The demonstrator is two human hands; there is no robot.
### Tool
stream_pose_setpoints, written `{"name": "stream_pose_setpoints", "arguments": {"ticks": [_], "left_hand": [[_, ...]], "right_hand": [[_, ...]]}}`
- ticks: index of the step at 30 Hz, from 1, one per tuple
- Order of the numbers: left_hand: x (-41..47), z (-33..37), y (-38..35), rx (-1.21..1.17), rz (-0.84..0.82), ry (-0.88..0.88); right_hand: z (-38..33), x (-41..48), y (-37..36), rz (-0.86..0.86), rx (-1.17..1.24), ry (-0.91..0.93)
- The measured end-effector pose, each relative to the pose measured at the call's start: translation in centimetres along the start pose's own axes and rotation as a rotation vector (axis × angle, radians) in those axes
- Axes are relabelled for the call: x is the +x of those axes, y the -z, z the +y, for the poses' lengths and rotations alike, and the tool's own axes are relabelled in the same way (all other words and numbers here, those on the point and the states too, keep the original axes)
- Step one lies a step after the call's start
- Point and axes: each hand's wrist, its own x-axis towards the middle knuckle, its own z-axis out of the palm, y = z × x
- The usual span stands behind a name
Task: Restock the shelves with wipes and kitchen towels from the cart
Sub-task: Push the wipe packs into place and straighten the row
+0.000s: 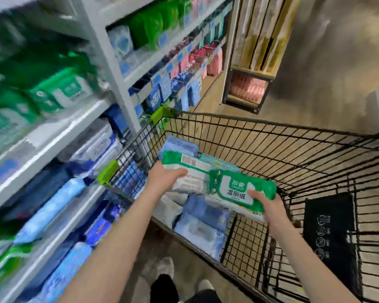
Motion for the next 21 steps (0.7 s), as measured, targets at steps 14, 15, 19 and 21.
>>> {"name": "stream_pose_setpoints", "arguments": {"ticks": [14, 15, 19, 21], "left_hand": [[-16.4, -0.9, 10.2, -0.344, 0.553, -0.147], [-17.3, -1.2, 11.1, -0.362, 0.585, -0.146], [-20.6, -2.9, 15.3, -0.414, 0.671, -0.164], [-22.1, -3.8, 17.5, -0.426, 0.716, -0.183]], "right_hand": [[-9.0, -9.2, -5.6, -0.429, -0.120, 0.296], [-9.4, -10.0, -6.4, -0.458, -0.124, 0.314], [-10.6, -12.9, -10.5, -0.564, -0.132, 0.358], [-10.9, -14.2, -12.9, -0.607, -0.128, 0.363]]}}
